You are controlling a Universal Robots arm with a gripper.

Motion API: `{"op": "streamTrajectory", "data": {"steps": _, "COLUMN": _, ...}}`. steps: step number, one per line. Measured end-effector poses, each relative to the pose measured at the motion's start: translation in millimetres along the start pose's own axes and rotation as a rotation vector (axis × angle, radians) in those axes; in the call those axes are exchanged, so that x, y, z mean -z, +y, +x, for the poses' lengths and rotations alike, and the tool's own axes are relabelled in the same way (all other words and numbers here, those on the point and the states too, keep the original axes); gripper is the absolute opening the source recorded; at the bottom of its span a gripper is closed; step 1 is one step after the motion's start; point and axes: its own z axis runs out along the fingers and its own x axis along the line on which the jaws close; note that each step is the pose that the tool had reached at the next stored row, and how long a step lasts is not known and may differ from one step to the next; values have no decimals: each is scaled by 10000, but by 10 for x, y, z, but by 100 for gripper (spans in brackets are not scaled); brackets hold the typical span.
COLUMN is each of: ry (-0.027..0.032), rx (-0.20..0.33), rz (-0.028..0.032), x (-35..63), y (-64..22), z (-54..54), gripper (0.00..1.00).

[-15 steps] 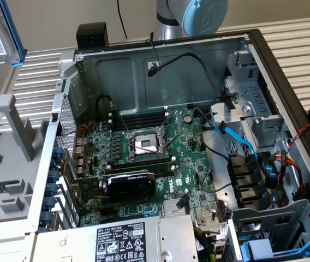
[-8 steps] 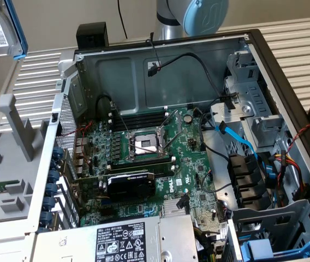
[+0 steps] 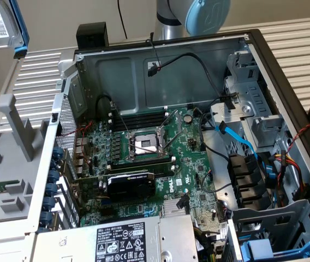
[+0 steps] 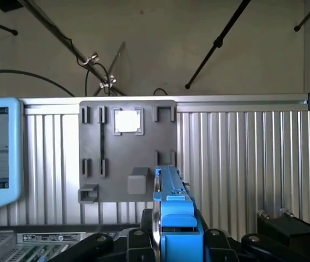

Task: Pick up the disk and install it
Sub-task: 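Pick up the disk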

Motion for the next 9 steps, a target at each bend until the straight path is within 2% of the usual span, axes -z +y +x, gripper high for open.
{"op": "streamTrajectory", "data": {"steps": 6, "ry": 1, "rx": -1, "rz": -2, "x": 2, "y": -2, "z": 3, "gripper": 37}}
{"op": "streamTrajectory", "data": {"steps": 9, "ry": 1, "rx": 0, "rz": -2, "x": 3, "y": -58, "z": 5, "gripper": 37}}
